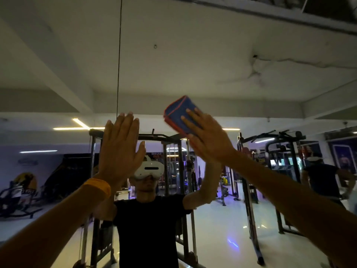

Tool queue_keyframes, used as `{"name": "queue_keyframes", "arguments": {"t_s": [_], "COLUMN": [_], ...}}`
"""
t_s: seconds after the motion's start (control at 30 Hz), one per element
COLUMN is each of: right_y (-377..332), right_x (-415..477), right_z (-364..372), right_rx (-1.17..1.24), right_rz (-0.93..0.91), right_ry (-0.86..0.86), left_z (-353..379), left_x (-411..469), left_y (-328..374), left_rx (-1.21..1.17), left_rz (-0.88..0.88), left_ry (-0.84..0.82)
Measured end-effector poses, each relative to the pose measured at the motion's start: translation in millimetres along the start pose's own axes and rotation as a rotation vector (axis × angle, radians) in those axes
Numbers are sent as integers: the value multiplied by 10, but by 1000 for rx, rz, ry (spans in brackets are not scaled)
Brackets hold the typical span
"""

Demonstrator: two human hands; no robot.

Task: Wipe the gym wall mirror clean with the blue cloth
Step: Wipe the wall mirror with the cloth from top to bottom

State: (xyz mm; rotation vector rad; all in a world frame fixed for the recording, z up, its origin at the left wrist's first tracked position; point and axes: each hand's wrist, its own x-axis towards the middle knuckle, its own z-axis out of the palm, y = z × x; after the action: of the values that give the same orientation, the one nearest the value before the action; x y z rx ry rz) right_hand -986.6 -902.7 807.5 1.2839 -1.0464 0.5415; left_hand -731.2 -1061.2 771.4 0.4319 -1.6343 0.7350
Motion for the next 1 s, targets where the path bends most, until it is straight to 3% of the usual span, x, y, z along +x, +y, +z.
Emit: {"name": "queue_keyframes", "arguments": {"t_s": [0.1, 0.17, 0.2, 0.27, 0.33, 0.37, 0.43, 0.53, 0.6, 0.67, 0.73, 0.8, 0.83, 0.87, 1.0], "right_y": [334, 156, -36, -414, -463, -362, -51, 467, 320, -120, -444, -292, -88, 104, 493], "right_x": [386, 651, 748, 813, 889, 980, 1199, 1488, 1616, 1659, 1535, 1539, 1632, 1722, 1905], "right_z": [-38, 47, 117, 267, 349, 337, 284, 58, 74, 227, 361, 223, 143, 82, 65], "right_rx": [14, 0, -13, 0, 15, 27, 59, -19, -82, -102, -32, 21, 3, -24, -93], "right_rz": [505, 693, 667, 393, 120, 77, 203, 570, 776, 652, 240, -67, -113, -29, 698], "right_ry": [173, 262, 264, 201, 118, 122, 181, 180, 218, 233, 198, 73, 40, 28, 211], "left_z": [-51, -55, -51, -47, -50, -54, -41, 18, 46, 50, 44, 44, 42, 35, -27], "left_x": [212, 353, 422, 572, 721, 784, 851, 842, 837, 846, 849, 850, 856, 855, 829], "left_y": [-254, -385, -418, -437, -460, -492, -560, -609, -615, -615, -619, -617, -620, -626, -647], "left_rx": [-14, 14, 24, 27, 15, 14, 32, 58, 58, 63, 60, 52, 49, 48, 0], "left_rz": [-39, -24, -19, -38, -84, -91, -77, -42, -42, -38, -38, -32, -30, -29, -12], "left_ry": [-13, -28, -32, -20, 8, 11, 8, 30, 41, 51, 70, 83, 85, 84, 59]}}
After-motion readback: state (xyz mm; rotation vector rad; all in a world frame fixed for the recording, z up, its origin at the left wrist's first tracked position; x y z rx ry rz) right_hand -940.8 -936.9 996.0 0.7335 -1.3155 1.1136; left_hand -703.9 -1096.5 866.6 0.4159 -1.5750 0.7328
